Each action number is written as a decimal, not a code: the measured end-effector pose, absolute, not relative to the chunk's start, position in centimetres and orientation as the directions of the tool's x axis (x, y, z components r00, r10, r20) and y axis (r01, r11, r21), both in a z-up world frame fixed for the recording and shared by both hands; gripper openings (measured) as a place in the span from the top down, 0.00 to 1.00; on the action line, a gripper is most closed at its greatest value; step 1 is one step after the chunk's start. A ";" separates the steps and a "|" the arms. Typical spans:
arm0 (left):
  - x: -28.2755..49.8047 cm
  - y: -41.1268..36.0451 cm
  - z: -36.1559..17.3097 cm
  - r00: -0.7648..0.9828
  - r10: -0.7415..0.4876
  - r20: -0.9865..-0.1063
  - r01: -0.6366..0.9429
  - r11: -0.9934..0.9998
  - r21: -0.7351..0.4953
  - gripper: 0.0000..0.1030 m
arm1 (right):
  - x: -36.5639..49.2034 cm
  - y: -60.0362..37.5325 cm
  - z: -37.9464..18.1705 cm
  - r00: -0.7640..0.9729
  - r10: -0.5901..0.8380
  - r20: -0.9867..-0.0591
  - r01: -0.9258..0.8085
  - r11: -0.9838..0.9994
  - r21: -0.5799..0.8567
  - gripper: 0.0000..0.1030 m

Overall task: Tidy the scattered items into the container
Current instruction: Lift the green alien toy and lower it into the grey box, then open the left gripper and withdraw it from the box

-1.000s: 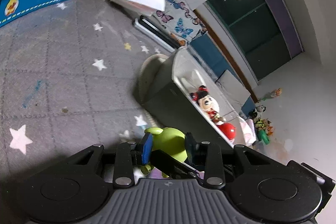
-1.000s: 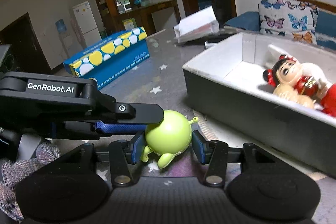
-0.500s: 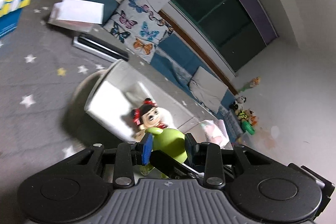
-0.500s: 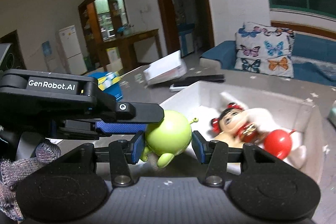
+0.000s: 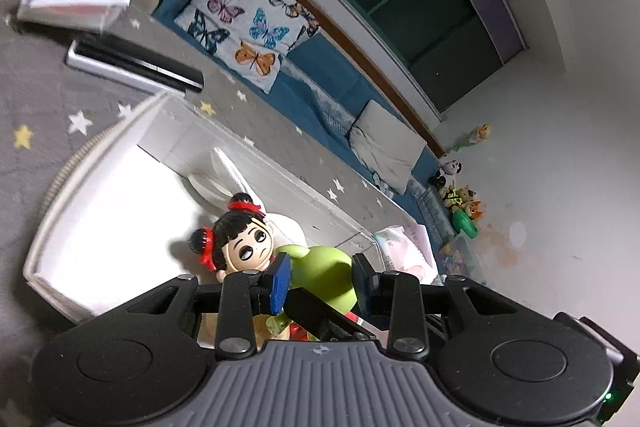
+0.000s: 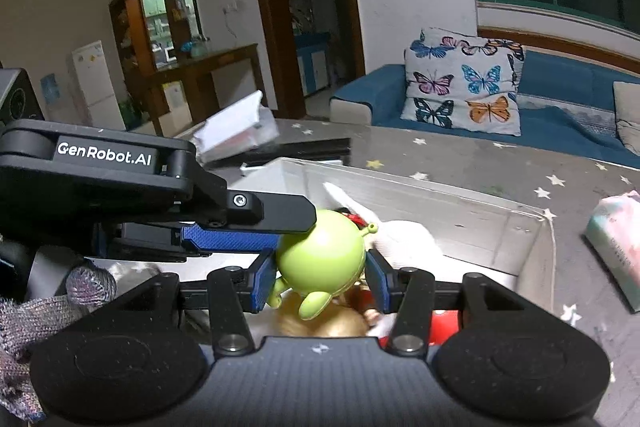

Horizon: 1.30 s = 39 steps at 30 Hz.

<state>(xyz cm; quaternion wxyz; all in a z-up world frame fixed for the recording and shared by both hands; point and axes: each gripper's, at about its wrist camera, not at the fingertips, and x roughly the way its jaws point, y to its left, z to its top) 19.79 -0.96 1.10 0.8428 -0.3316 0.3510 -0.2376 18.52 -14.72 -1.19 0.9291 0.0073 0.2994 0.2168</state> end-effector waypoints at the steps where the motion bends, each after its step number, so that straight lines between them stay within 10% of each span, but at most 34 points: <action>1: 20.1 -1.1 0.8 0.637 -0.637 -0.434 0.164 0.663 -0.731 0.66 | 18.7 -14.9 -1.3 0.726 0.403 -0.557 -0.397 0.907 0.140 0.53; 17: 20.3 -1.7 0.2 0.630 -0.614 -0.475 0.154 0.698 -0.699 0.66 | 19.2 -15.2 -2.8 0.720 0.372 -0.585 -0.393 0.914 0.098 0.51; 39: 14.2 -0.6 2.0 0.691 -0.520 -0.502 0.199 0.804 -0.560 0.66 | 15.6 -15.9 -1.5 0.768 0.325 -0.551 -0.363 0.931 0.044 0.22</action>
